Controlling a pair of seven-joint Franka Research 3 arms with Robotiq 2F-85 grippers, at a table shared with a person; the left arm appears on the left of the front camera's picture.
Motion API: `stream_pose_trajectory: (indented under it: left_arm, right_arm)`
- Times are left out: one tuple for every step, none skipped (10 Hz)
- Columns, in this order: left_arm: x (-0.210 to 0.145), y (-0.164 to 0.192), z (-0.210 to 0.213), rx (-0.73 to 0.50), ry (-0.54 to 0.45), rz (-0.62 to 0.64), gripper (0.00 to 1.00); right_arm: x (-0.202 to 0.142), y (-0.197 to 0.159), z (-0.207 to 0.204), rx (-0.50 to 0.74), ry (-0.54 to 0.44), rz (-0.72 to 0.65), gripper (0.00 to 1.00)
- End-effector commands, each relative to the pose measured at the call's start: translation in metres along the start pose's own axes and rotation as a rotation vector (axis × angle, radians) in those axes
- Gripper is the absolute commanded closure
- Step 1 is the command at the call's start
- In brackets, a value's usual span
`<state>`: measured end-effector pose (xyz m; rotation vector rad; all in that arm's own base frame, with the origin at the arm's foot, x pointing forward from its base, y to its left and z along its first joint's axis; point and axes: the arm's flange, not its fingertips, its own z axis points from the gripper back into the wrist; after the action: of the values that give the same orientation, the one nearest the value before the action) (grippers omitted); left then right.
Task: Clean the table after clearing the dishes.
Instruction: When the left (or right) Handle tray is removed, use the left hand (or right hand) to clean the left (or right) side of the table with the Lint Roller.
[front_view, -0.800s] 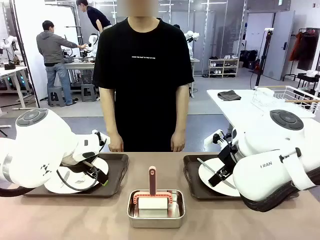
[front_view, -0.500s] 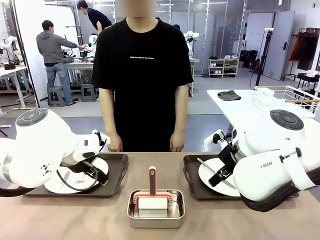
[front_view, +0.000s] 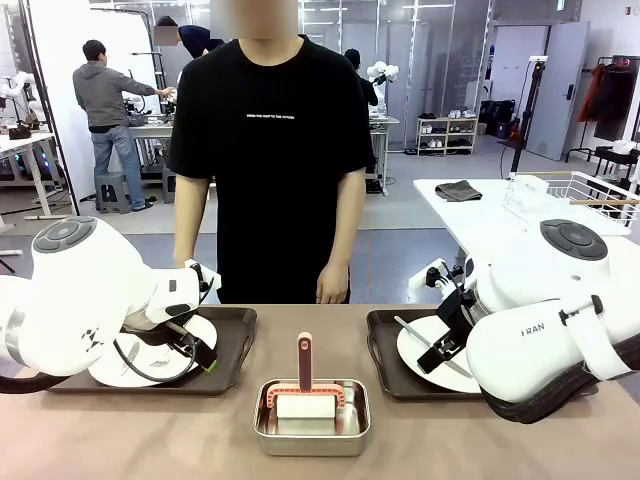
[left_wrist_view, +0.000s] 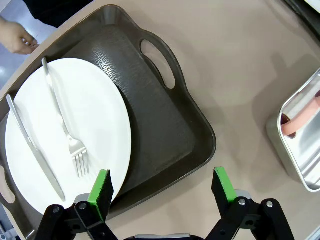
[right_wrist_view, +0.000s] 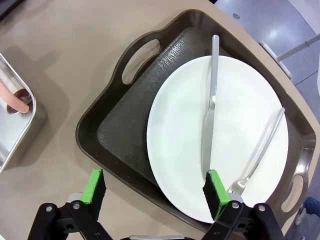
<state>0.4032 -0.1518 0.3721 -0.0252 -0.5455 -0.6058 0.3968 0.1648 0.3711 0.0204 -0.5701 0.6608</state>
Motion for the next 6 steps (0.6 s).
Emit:
stream_pose_trajectory:
  left_arm:
    - [0.000, 0.000, 0.000, 0.000, 0.000, 0.001, 0.00]
    - [0.000, 0.000, 0.000, 0.000, 0.000, 0.001, 0.00]
    - [0.000, 0.000, 0.000, 0.000, 0.000, 0.000, 0.00]
    - [0.013, 0.008, 0.008, -0.030, -0.016, 0.000, 0.00]
    - [0.026, 0.023, 0.018, -0.059, -0.029, 0.018, 0.00]
    - [0.038, 0.039, 0.030, -0.145, -0.032, 0.017, 0.00]
  right_arm:
    - [0.000, 0.001, 0.000, 0.001, 0.000, 0.000, 0.00]
    - [0.000, 0.001, 0.000, 0.001, 0.000, 0.000, 0.00]
    - [0.000, 0.000, 0.000, 0.000, 0.000, 0.000, 0.00]
    - [0.011, -0.012, 0.007, 0.011, 0.001, -0.019, 0.00]
    - [0.025, -0.030, 0.016, 0.070, 0.008, -0.065, 0.00]
    - [0.038, -0.052, 0.020, 0.110, 0.029, -0.112, 0.00]
